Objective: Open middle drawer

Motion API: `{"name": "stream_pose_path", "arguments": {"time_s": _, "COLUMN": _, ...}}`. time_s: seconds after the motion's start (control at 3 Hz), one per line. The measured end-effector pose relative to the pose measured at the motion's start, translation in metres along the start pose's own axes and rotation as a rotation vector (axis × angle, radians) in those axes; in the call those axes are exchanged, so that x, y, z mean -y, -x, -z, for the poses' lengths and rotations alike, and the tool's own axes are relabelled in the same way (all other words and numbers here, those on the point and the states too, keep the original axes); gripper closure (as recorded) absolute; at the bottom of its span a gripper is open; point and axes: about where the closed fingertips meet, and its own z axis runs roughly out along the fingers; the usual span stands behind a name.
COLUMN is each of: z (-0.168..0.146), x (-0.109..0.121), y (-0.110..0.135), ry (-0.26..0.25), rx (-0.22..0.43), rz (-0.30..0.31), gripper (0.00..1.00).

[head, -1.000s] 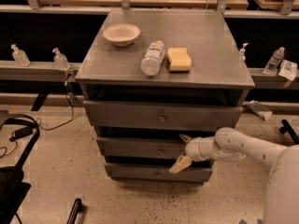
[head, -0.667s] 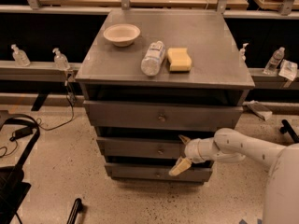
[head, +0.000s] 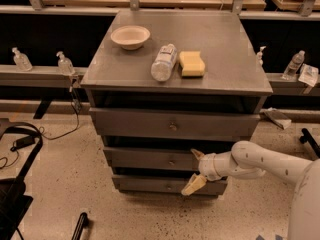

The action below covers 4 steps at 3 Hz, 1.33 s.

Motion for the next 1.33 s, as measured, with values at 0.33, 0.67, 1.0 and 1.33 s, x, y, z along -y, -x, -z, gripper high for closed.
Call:
{"name": "stream_pose_path", "arguments": {"time_s": 0.33, "z": 0.007, "x": -0.005, "y": 0.002, "ry": 0.004, "rx": 0.003, "rz": 0.002, "gripper": 0.00}}
{"name": "stream_pose_path", "arguments": {"time_s": 0.67, "z": 0.017, "x": 0.003, "y": 0.006, "ry": -0.019, "rx": 0.003, "rz": 0.011, "gripper": 0.00}}
{"name": "stream_pose_path", "arguments": {"time_s": 1.0, "z": 0.027, "x": 0.017, "y": 0.009, "ry": -0.043, "rx": -0.002, "rz": 0.025, "gripper": 0.00}}
{"name": "stream_pose_path", "arguments": {"time_s": 1.33, "z": 0.031, "x": 0.036, "y": 0.010, "ry": -0.067, "rx": -0.017, "rz": 0.042, "gripper": 0.00}}
